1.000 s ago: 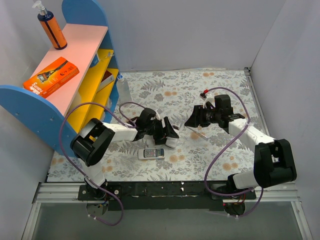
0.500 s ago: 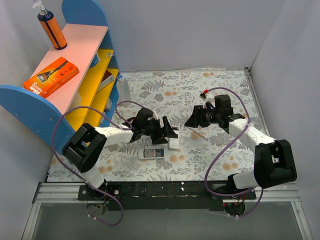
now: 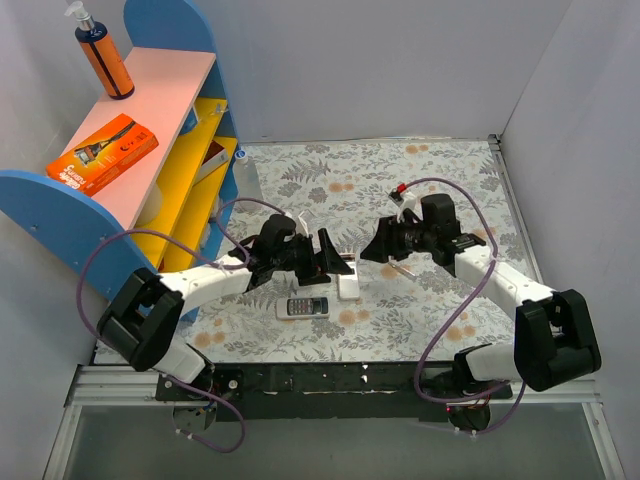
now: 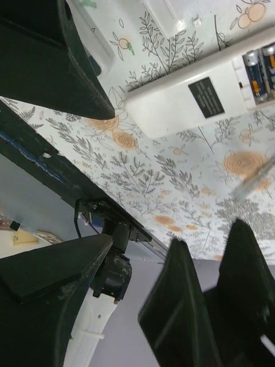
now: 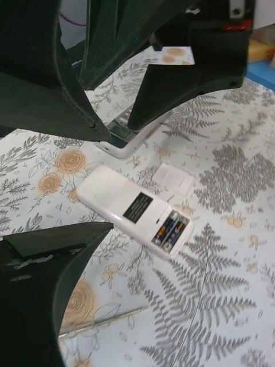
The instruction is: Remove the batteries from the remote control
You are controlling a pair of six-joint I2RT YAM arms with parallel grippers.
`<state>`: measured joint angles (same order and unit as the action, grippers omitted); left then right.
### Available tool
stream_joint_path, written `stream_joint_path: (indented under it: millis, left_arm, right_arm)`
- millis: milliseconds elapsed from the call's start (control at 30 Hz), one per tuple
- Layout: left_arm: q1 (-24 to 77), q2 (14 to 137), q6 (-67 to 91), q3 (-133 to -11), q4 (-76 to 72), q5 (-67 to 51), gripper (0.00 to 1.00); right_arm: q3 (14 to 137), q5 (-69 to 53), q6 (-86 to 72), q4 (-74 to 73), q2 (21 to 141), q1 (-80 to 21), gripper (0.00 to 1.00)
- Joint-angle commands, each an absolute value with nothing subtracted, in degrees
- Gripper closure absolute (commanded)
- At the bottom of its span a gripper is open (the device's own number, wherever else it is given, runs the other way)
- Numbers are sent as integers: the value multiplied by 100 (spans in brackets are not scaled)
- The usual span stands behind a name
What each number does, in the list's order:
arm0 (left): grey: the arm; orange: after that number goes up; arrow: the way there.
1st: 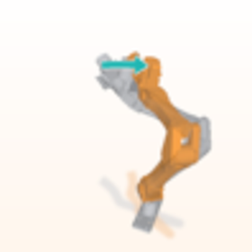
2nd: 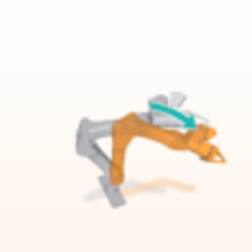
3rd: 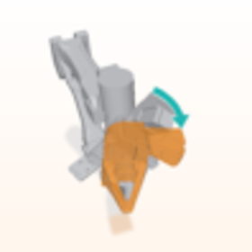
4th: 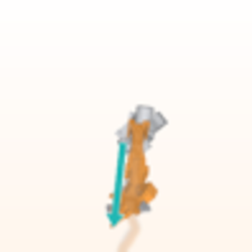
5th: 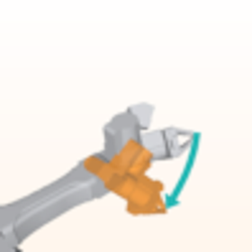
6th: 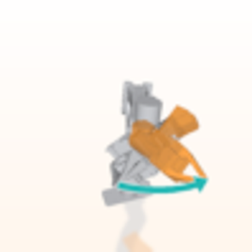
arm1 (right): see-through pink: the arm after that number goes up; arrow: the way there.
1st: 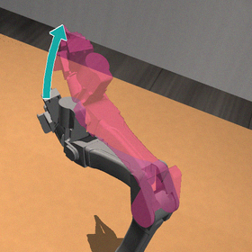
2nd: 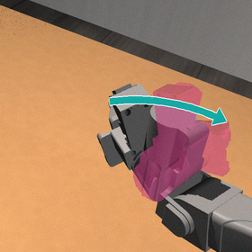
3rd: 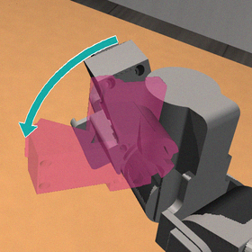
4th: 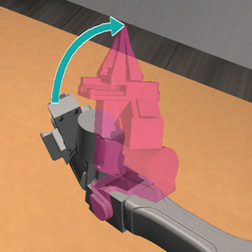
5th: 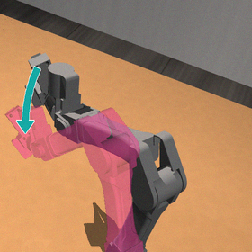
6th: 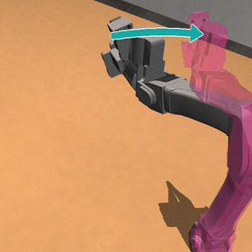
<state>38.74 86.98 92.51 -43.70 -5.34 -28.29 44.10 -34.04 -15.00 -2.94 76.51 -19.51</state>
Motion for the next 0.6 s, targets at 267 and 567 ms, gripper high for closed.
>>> stream_joint_path:
  millis: [267, 567]
  left_arm:
    - [3850, 6840, 8569, -4658, 1423, -1188, 2]
    - [3823, 6170, 8824, -4570, 2188, -167, 2]
  right_arm:
    - [3649, -2409, -255, 1475, 7286, -4130, 34]
    - [2496, -2672, 763, 3762, 7409, -4693, 30]
